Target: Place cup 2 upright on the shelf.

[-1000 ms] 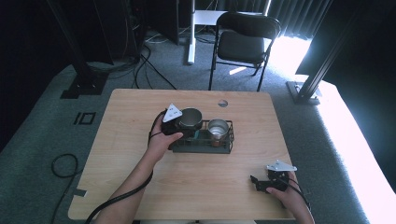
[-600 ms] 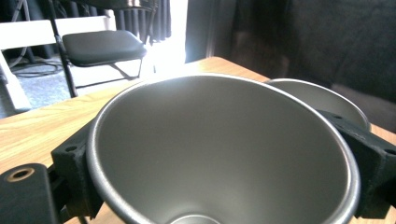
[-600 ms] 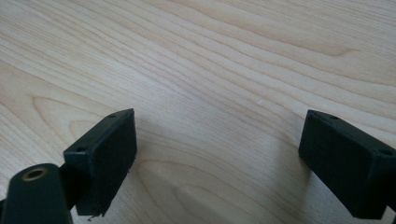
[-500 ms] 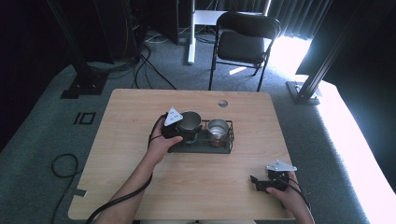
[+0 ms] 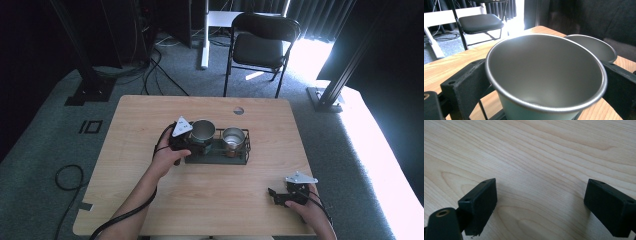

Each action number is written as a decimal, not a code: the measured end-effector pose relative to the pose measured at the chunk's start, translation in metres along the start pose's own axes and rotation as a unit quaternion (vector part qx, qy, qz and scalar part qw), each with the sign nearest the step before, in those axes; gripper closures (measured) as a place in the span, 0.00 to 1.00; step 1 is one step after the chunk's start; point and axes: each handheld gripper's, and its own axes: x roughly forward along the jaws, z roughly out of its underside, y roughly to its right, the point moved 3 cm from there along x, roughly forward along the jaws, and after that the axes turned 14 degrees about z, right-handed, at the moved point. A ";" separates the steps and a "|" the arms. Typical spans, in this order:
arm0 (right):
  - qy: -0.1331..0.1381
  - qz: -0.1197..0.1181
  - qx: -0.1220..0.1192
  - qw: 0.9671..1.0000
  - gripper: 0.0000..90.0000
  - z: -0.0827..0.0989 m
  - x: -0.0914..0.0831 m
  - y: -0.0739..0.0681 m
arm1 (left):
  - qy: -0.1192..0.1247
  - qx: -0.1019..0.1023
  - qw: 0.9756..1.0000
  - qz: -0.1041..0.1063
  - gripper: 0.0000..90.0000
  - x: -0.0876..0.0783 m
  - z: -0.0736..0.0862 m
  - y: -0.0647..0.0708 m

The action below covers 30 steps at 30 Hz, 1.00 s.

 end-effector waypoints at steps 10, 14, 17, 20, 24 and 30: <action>0.000 0.000 0.000 1.000 0.12 0.000 0.000 0.000 | 0.002 -0.002 1.000 -0.001 0.03 -0.009 0.005 0.001; 0.000 0.000 0.000 1.000 0.12 0.000 0.000 0.000 | 0.004 -0.003 1.000 -0.006 0.03 -0.014 0.007 0.000; 0.000 0.000 0.000 1.000 0.12 0.000 0.000 0.000 | 0.004 -0.003 1.000 -0.007 0.03 -0.018 0.008 0.000; 0.000 0.000 0.000 1.000 0.12 0.000 0.000 0.000 | 0.005 -0.003 1.000 -0.009 0.03 -0.022 0.010 0.000; 0.000 0.000 0.000 1.000 0.12 0.000 0.000 0.000 | 0.005 -0.002 1.000 -0.012 0.03 -0.028 0.012 0.000; 0.000 0.000 0.000 1.000 0.12 0.000 0.000 0.000 | 0.010 -0.009 1.000 -0.018 0.03 -0.038 0.017 -0.001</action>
